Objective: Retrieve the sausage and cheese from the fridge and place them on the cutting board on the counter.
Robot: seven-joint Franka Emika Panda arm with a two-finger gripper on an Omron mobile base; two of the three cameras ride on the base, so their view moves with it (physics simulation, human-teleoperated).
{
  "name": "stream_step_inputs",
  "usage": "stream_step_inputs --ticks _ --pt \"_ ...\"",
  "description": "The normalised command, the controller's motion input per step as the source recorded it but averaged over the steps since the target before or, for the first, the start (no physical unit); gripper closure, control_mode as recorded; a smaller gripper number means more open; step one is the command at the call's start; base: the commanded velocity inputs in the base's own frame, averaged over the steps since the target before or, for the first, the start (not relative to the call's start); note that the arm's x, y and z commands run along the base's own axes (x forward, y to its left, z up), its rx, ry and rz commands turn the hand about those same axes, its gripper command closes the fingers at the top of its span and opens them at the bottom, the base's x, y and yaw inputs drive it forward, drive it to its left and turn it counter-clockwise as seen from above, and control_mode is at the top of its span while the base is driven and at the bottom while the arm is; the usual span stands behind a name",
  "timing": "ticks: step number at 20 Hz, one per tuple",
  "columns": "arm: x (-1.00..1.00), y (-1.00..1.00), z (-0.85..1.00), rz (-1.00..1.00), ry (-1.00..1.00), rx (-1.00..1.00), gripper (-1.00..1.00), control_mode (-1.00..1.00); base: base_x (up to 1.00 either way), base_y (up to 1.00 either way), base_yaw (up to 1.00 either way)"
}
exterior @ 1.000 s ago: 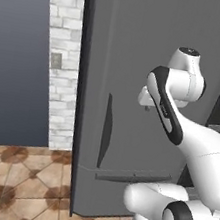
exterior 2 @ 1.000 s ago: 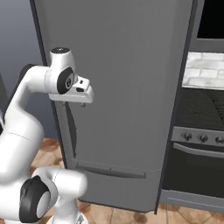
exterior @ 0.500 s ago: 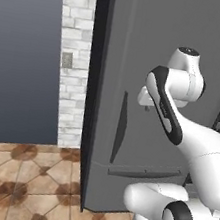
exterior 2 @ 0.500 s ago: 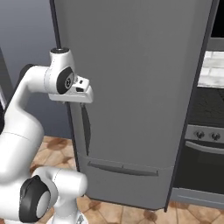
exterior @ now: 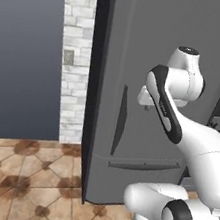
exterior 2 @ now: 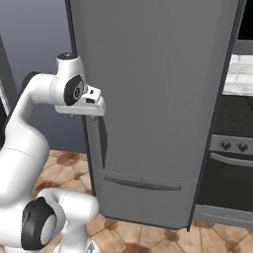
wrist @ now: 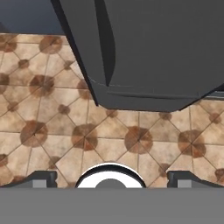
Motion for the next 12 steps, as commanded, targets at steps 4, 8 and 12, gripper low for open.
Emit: stream_step_inputs --ticks 4,8,12 --pt "0.0 0.0 0.0 0.0 0.0 0.0 -1.0 1.0 -0.48 0.04 0.0" --pt "0.0 0.0 0.0 0.0 0.0 0.0 -1.0 1.0 -0.29 0.02 0.0" --pt "0.0 0.0 0.0 0.0 0.0 0.0 -1.0 1.0 0.0 0.0 0.0"
